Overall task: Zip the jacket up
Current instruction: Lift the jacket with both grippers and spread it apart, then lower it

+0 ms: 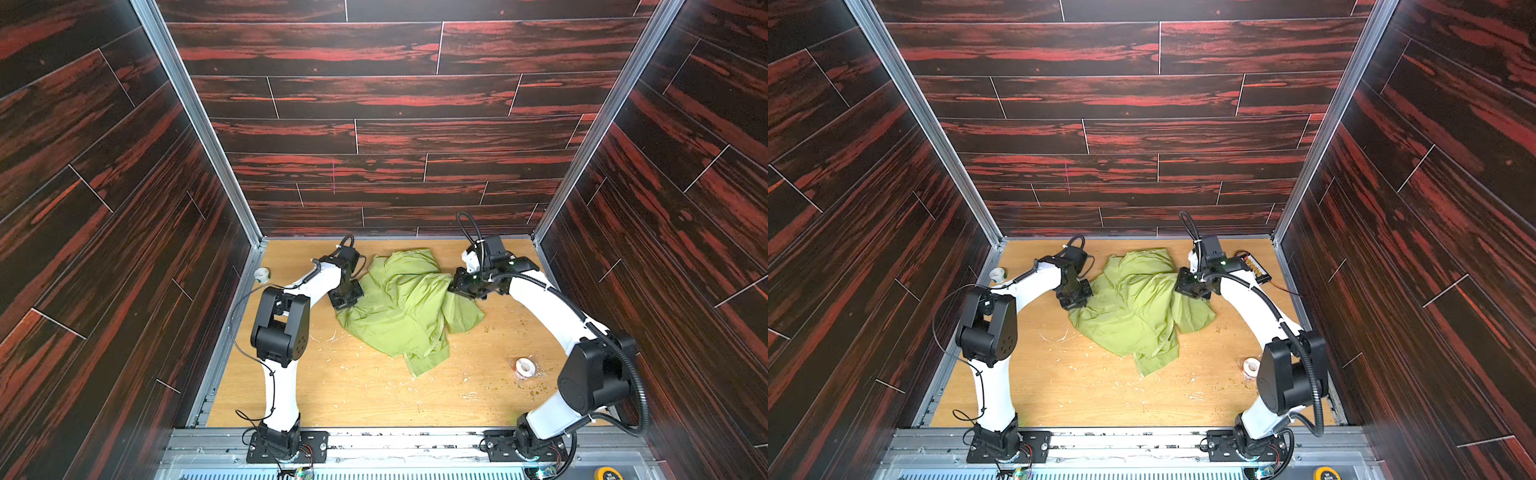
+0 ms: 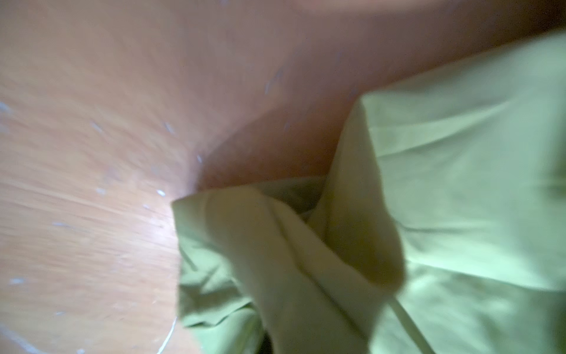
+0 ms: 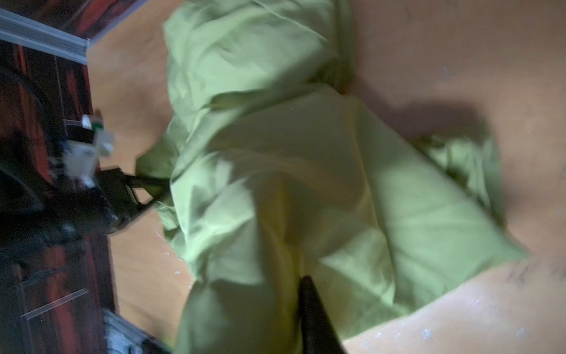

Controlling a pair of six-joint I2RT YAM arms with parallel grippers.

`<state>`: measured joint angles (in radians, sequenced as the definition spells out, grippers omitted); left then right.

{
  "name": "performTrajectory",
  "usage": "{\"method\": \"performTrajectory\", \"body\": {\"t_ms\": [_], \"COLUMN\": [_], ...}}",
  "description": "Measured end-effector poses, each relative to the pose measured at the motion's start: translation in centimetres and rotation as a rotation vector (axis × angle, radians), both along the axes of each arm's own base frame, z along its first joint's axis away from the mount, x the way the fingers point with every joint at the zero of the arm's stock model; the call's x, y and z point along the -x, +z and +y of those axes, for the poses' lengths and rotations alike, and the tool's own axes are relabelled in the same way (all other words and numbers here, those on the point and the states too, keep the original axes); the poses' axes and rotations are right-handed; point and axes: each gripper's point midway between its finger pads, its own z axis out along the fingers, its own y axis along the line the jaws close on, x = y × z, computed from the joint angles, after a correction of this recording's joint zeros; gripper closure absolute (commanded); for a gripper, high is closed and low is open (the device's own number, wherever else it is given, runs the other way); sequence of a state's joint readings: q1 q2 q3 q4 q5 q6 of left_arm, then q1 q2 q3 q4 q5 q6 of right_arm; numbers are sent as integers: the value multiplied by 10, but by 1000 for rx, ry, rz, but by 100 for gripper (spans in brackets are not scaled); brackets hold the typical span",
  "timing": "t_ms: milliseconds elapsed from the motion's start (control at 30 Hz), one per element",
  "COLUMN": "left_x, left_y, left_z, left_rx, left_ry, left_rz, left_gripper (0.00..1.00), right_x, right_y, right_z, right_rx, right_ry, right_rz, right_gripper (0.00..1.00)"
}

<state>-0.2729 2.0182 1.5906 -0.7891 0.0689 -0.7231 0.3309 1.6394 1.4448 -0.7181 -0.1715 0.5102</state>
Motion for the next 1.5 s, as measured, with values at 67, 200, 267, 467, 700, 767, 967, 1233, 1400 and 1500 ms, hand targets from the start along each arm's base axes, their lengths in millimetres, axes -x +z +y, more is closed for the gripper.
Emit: {"method": "performTrajectory", "body": {"t_ms": [67,200,267,467,700,767,967,1233,1400,1500], "left_x": [-12,-37,-38,-20,-8,-5,14,52,51,37], "left_y": [33,140,195,350,453,473,540,603,589,560], "left_z": [3,6,7,11,30,31,29,35,40,43], "left_rx": [21,93,140,296,454,499,642,694,628,577], "left_ry": [6,6,5,1,67,76,71,52,78,105], "left_rz": [-76,-342,-485,-889,-1159,-1202,-1336,-1471,-1436,-1370], "left_gripper": [100,100,100,100,100,100,100,100,100,100], "right_x": [-8,-21,-25,-32,-14,-6,12,34,47,44], "right_y": [17,67,95,190,291,312,356,385,383,361], "right_z": [2,5,4,-9,-21,-20,-16,-3,1,-2], "right_rx": [-5,-34,-51,-119,-240,-279,-423,-574,-615,-611], "right_ry": [8,13,18,15,53,78,153,277,326,298], "right_rz": [-33,-131,-185,-373,-585,-626,-701,-721,-691,-618], "right_gripper": [100,100,100,100,100,100,100,100,100,100]}}
